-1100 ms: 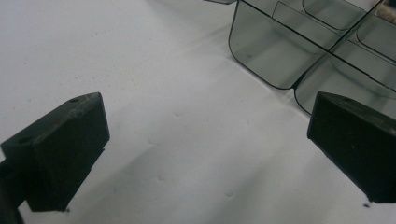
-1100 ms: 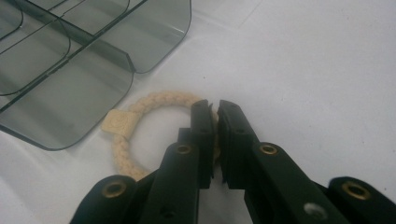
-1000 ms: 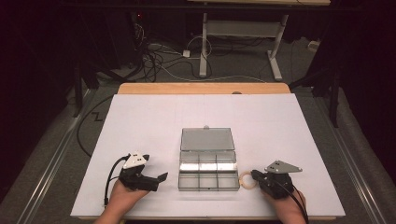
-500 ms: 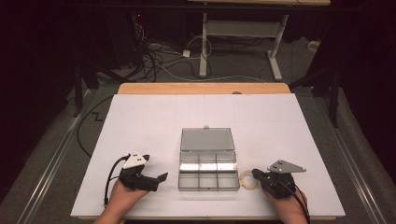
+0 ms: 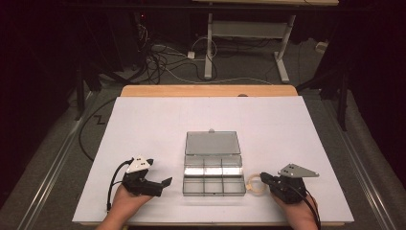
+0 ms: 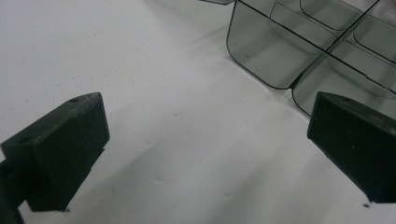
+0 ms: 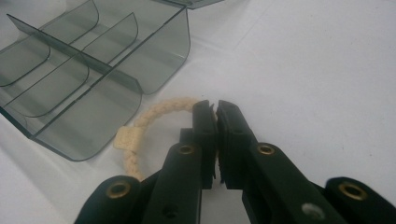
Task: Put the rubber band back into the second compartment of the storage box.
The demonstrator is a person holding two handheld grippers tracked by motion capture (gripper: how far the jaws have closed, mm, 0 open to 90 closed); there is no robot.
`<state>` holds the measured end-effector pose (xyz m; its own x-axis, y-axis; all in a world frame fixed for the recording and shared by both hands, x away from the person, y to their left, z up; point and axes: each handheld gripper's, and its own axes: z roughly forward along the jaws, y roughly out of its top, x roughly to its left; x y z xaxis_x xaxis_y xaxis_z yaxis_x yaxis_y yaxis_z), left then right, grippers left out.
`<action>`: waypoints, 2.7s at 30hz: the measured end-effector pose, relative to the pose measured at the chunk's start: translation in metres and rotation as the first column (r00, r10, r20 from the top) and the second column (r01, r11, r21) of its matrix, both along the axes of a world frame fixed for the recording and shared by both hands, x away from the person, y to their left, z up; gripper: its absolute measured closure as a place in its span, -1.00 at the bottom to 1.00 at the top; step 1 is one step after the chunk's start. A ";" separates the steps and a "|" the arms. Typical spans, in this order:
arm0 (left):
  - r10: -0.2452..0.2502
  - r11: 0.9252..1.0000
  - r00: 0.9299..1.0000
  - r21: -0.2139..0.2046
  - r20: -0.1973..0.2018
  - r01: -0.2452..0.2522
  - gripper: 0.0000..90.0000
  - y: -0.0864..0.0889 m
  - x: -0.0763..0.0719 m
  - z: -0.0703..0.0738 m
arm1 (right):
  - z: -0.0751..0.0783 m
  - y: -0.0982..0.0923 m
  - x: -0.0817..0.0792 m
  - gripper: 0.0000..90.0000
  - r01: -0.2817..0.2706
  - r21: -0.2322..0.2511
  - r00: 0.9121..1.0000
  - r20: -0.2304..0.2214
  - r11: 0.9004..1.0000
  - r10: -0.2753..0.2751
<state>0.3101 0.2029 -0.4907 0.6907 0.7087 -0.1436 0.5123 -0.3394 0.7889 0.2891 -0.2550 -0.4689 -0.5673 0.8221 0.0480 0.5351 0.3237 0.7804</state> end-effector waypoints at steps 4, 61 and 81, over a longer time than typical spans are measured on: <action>-0.002 1.000 1.000 0.002 0.000 0.002 -1.00 0.000 0.000 0.000 | 0.001 -0.001 0.000 0.95 0.002 0.007 1.000 0.003 1.000 -0.002; -0.011 1.000 1.000 -0.003 -0.007 0.011 -1.00 0.000 0.001 0.000 | 0.035 0.019 0.001 0.94 -0.046 0.067 0.996 0.075 0.997 0.041; -0.015 1.000 1.000 -0.011 -0.005 0.015 -1.00 0.001 0.000 0.000 | 0.031 0.063 0.014 0.94 -0.119 0.035 0.991 0.057 0.992 0.117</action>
<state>0.3104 0.2040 -0.4907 0.7007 0.6965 -0.1548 0.5112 -0.3387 0.7899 0.3029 -0.1916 -0.4380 -0.6630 0.7473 0.0446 0.4511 0.3513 0.8204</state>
